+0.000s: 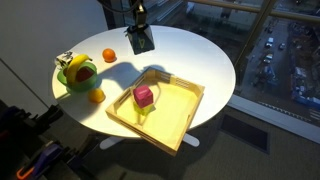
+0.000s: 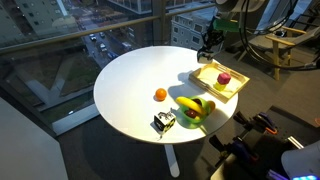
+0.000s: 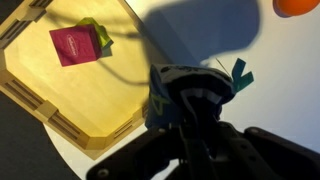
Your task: Move a black and white cube from the table to the tray
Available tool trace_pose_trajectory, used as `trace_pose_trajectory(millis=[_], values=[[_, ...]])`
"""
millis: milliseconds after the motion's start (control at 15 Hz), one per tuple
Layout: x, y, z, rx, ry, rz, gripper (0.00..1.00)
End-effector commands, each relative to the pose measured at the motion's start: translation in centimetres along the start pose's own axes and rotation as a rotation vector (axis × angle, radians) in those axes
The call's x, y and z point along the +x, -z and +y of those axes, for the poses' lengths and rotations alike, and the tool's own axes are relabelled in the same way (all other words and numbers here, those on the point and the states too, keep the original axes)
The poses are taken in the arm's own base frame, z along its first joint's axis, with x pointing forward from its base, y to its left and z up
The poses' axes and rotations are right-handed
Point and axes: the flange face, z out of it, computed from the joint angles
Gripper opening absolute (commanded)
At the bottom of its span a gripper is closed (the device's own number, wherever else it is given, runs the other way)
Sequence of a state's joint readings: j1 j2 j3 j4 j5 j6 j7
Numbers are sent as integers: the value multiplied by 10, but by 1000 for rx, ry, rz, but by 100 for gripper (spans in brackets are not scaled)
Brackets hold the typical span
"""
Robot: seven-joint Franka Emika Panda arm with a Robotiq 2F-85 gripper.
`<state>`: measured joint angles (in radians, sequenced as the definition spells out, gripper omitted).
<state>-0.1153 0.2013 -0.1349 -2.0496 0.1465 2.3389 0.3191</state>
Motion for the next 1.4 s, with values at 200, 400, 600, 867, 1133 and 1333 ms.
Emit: trace_pose_trajectory(millis=[200, 400, 600, 867, 1133, 1333], values=[[23, 8, 41, -22, -86, -14, 6], [27, 6, 58, -14, -107, -38, 10], [30, 4, 73, -14, -135, -56, 10], [35, -2, 94, -20, -175, -66, 7], [43, -10, 118, -33, -227, -61, 6], [51, -16, 135, -46, -266, -55, 6]])
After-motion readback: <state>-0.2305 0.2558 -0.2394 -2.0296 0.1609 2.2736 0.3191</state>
